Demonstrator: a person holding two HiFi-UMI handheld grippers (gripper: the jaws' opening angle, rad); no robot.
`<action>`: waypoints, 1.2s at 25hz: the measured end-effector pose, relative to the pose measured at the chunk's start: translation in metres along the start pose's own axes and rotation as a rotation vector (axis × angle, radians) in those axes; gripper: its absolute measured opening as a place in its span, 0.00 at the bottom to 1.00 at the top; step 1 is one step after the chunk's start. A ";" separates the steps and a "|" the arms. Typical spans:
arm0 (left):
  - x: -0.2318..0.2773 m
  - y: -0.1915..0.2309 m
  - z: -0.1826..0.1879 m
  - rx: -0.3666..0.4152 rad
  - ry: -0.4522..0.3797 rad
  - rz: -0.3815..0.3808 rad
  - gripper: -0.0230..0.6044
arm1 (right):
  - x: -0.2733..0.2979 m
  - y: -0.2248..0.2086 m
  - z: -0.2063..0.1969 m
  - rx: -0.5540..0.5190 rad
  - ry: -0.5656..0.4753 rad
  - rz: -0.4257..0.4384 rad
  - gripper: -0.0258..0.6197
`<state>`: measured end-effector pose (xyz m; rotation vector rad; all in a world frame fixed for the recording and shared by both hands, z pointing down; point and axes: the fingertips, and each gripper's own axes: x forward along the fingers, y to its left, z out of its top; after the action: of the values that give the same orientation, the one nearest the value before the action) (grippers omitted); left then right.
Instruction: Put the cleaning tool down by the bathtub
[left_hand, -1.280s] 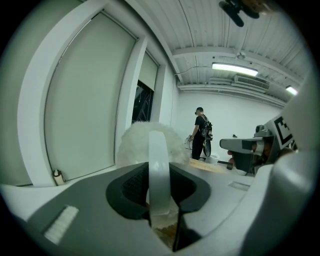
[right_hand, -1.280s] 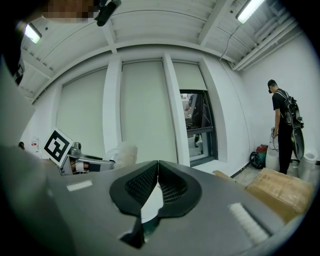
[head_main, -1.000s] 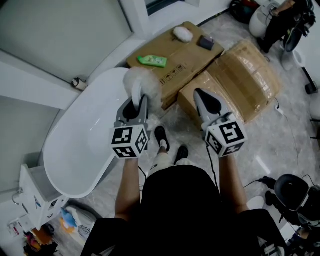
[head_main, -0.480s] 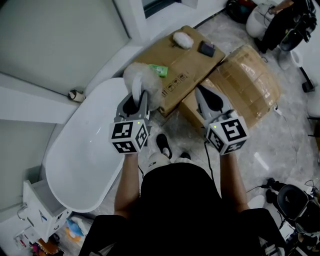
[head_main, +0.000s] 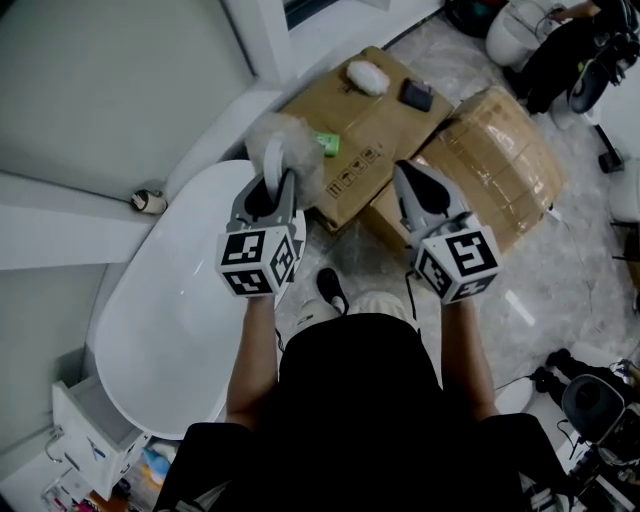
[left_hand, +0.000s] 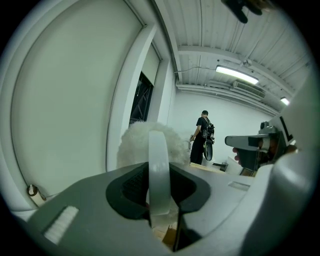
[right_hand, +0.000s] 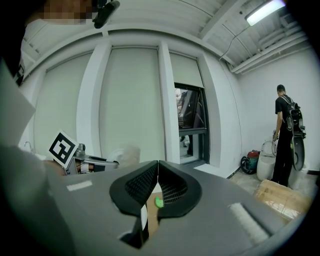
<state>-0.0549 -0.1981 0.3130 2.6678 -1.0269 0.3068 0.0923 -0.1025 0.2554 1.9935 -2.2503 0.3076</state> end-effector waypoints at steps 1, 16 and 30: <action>0.002 0.004 -0.002 -0.002 0.005 -0.003 0.16 | 0.003 0.001 -0.001 0.002 0.004 -0.003 0.05; 0.038 0.033 -0.042 -0.071 0.102 0.040 0.16 | 0.045 -0.010 -0.020 0.026 0.072 0.032 0.05; 0.099 0.054 -0.084 -0.180 0.193 0.184 0.16 | 0.120 -0.050 -0.025 -0.005 0.149 0.198 0.05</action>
<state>-0.0284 -0.2713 0.4301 2.3373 -1.1794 0.4749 0.1257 -0.2183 0.3104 1.6865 -2.3516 0.4529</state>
